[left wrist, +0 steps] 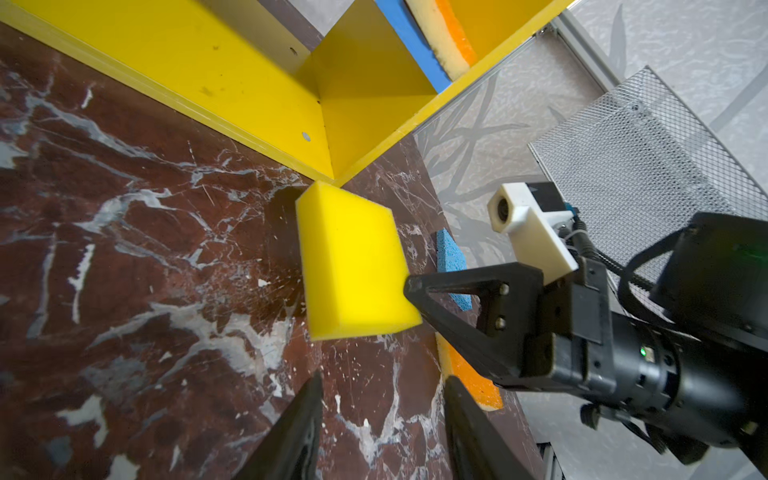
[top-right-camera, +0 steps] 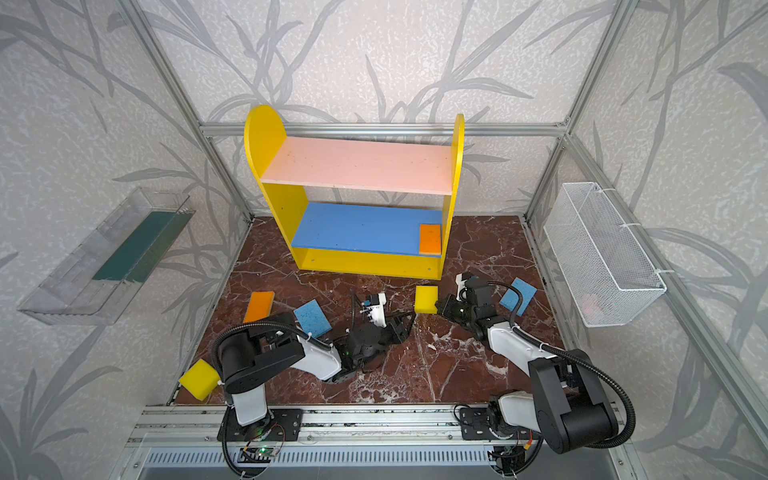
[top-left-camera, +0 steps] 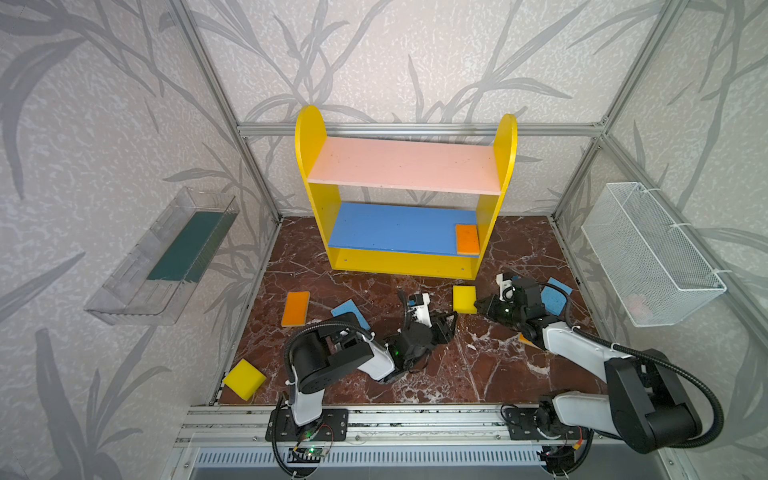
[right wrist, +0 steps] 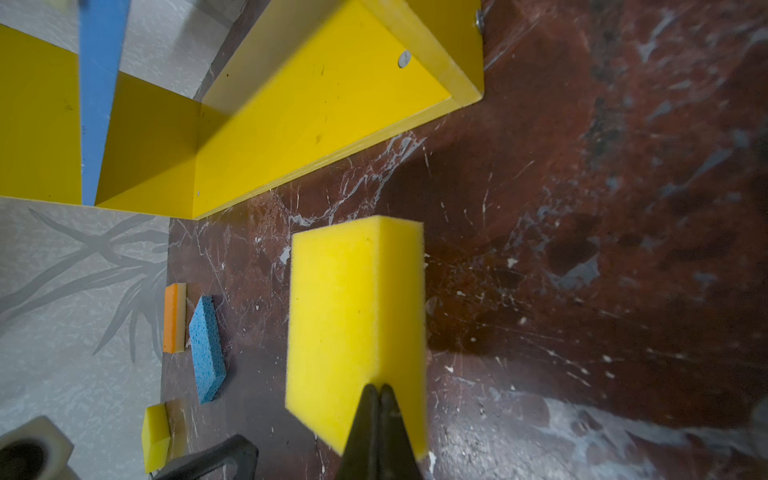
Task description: Place and organize the cleaning sponges onto the shelf
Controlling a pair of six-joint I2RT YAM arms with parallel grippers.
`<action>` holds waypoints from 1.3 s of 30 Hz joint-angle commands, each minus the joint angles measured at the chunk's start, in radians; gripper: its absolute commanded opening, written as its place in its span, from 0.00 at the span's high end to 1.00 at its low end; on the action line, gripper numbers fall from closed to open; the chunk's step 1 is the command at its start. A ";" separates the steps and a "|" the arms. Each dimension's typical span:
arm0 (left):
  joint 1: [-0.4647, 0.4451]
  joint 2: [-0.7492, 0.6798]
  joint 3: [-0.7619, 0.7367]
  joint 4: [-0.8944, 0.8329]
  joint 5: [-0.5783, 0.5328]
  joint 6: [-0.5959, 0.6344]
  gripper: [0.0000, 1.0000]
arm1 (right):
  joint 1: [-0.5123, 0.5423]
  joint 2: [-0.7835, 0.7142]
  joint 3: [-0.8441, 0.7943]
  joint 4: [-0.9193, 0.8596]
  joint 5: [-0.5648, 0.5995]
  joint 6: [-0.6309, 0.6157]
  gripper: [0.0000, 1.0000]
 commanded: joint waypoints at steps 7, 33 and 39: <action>-0.056 0.133 0.000 0.214 -0.113 -0.035 0.56 | 0.006 -0.063 -0.021 0.063 0.003 0.061 1.00; 0.012 0.114 0.058 0.213 -0.023 -0.079 0.46 | 0.017 -0.118 -0.045 0.124 -0.132 0.076 1.00; 0.039 0.142 0.069 0.213 -0.010 -0.115 0.57 | 0.022 -0.136 -0.050 0.123 -0.131 0.081 1.00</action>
